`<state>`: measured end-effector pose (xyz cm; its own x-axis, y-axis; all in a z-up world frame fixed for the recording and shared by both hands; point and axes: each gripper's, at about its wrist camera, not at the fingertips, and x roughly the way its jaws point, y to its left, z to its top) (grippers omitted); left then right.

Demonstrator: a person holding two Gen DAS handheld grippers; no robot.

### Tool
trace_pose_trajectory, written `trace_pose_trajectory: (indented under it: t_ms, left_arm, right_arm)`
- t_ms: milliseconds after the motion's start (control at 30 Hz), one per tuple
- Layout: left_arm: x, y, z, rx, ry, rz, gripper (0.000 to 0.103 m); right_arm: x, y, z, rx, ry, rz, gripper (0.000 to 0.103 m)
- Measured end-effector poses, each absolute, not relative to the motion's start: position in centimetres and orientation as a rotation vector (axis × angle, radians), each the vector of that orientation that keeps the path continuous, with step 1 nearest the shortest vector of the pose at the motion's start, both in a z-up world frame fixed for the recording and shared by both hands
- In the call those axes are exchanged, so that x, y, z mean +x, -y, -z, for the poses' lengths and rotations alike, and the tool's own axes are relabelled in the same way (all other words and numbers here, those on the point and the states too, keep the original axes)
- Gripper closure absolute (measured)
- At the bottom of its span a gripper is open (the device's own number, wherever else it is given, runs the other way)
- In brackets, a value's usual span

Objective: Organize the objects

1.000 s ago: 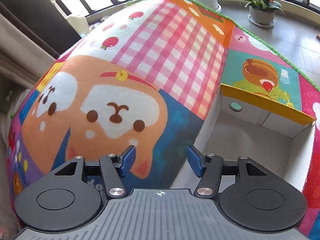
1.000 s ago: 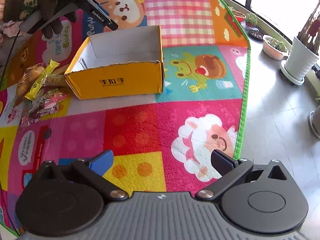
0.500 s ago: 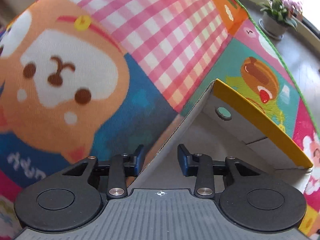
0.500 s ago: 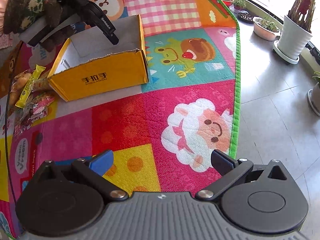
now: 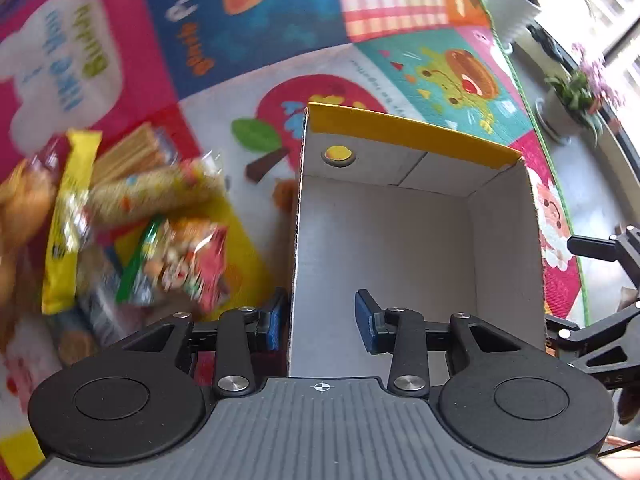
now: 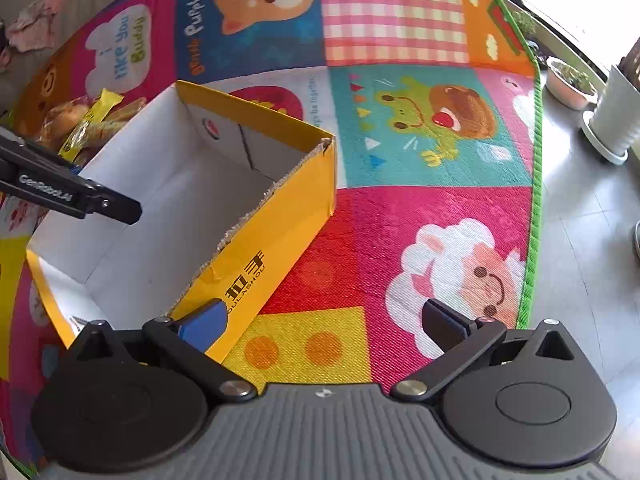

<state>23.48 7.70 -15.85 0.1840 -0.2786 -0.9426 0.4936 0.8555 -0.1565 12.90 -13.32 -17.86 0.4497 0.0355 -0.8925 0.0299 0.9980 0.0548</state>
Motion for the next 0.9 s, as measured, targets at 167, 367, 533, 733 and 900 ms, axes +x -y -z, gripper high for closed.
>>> trace_pose_trajectory:
  t_ms: [167, 367, 533, 733, 900]
  left_arm:
    - [18.4, -14.2, 15.0, 0.063, -1.297, 0.413, 0.052]
    - [12.8, -22.2, 14.2, -0.042, -1.300, 0.257, 0.045]
    - [11.6, -30.3, 15.1, -0.145, -1.274, 0.099, 0.045]
    - [14.1, -38.2, 15.6, -0.188, -1.169, -0.058, 0.036]
    - [17.8, -42.4, 15.4, -0.255, -1.096, -0.102, 0.036]
  right_arm:
    - [12.2, 9.2, 17.8, -0.005, -1.137, -0.156, 0.000]
    - [10.7, 1.5, 17.7, -0.082, -1.157, -0.330, 0.000]
    - [12.2, -6.4, 16.7, -0.143, -1.077, -0.404, 0.000]
    - [16.4, -16.1, 16.5, -0.187, -0.957, -0.474, 0.000]
    - [20.2, -20.9, 17.0, -0.221, -0.889, -0.447, 0.000]
